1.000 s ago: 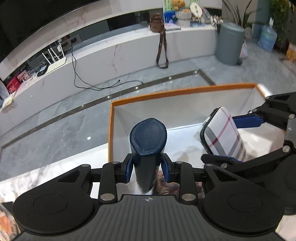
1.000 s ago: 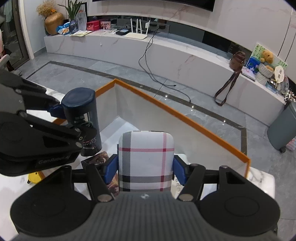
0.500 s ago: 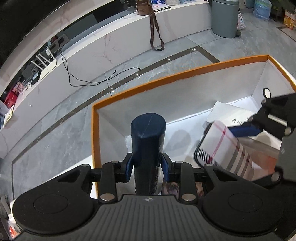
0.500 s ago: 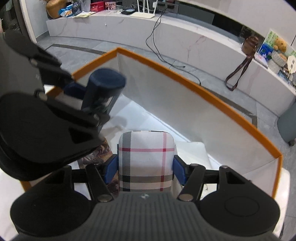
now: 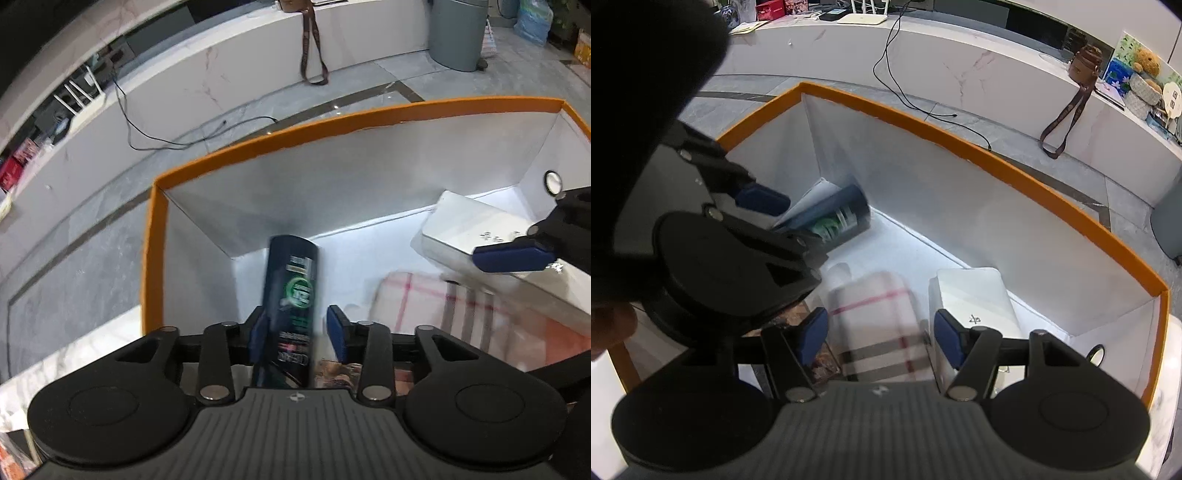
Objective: Organize rigid objects
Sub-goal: 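Lower the shampoo bottle and plaid pouch into the box and open both tools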
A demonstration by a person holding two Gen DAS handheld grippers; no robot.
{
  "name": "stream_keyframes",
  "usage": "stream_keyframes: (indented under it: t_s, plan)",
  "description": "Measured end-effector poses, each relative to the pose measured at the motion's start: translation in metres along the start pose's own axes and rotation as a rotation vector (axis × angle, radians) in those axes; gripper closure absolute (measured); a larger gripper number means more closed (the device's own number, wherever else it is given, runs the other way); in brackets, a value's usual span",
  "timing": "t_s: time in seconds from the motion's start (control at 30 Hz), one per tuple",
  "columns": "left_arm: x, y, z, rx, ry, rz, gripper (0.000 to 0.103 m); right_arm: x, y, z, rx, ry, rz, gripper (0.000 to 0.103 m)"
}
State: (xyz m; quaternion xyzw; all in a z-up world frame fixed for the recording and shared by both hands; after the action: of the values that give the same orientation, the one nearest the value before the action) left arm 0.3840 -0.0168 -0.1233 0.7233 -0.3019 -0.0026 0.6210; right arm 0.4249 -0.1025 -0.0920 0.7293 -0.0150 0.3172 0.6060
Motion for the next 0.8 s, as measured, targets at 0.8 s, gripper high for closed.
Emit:
stream_keyframes:
  t_s: [0.8]
  plan:
    - [0.009,0.073,0.003,0.06,-0.024,0.053,0.044,0.006,0.043,-0.005,-0.05,0.022,0.051,0.04]
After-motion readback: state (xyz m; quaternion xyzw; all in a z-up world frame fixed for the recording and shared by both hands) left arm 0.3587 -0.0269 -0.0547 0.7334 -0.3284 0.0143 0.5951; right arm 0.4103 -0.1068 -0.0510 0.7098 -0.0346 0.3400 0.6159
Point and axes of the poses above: each gripper's, at about its wrist camera, not at the fingertips, and y roughly against the way its jaws point, z to its right, x to its top, the point moved 4 cm from there along -y, roughly the way its jaws point
